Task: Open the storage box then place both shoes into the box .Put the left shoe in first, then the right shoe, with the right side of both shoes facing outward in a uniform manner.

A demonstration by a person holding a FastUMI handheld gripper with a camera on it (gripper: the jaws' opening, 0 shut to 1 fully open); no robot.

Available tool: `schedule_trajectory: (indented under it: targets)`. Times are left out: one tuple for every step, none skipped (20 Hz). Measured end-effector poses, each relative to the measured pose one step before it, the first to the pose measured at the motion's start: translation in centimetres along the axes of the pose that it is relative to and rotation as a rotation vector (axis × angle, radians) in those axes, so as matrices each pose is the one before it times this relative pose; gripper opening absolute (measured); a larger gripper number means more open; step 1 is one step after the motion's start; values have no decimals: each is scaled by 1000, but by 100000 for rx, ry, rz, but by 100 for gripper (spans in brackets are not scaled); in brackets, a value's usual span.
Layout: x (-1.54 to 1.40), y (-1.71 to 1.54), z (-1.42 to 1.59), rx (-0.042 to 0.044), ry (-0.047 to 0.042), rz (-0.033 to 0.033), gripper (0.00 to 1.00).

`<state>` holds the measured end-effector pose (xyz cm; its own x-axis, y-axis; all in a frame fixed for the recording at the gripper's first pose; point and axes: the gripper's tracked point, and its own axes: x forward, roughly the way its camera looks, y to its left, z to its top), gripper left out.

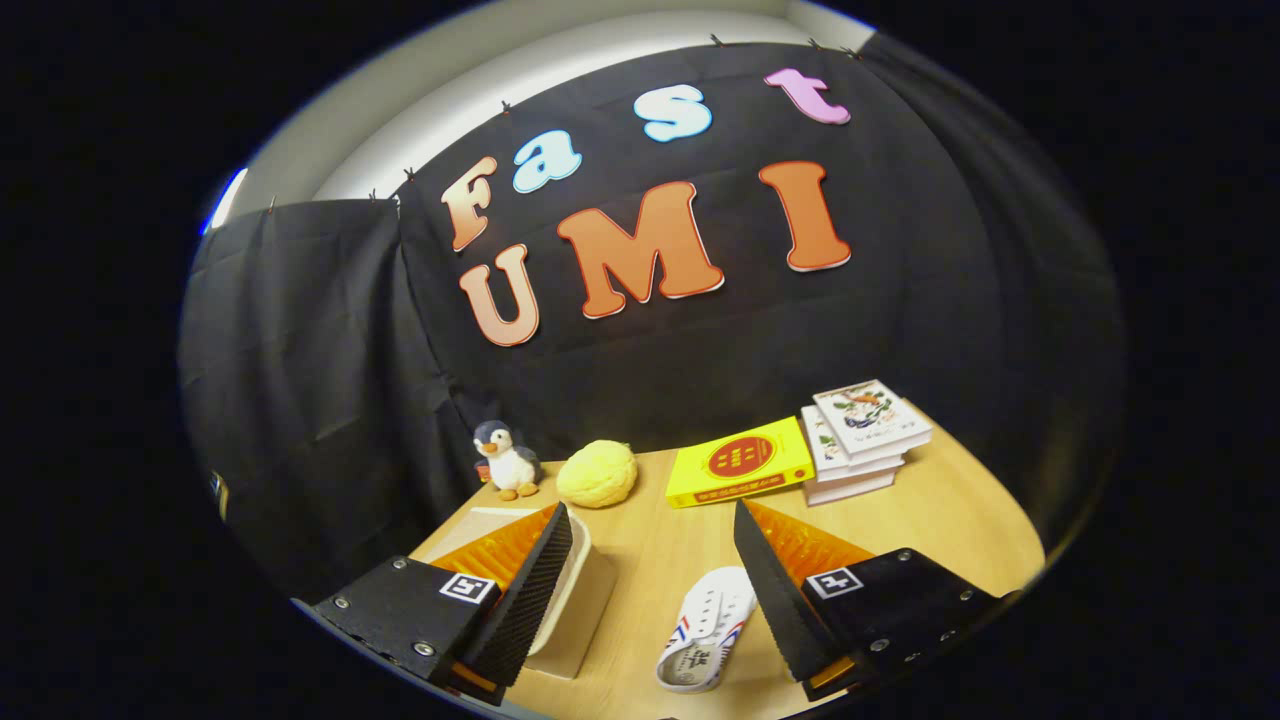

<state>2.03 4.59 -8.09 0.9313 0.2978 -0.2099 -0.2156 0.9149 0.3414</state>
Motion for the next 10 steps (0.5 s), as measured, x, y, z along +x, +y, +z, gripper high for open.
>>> schedule_trajectory:
  targets:
    - [559, 78, -539, 3058, 1912, 1930, 98]
    - [634, 129, -756, 2924, 2363, 2155, 98]
    - [702, 232, -658, 3338, 2498, 2234, 98]
    - [665, 341, -779, 3474, 3055, 2780, 98]
    - [704, 257, -846, 3788, 3510, 2816, 98]
    - [727, 189, -976, 3812, 3461, 2958, 98]
    - [701, 168, -884, 3855, 3602, 3219, 98]
    - [783, 240, -808, 4046, 4214, 3211, 98]
    - [542, 207, -961, 3596, 3530, 2943, 98]
    - [678, 20, -708, 3152, 3468, 2699, 98]
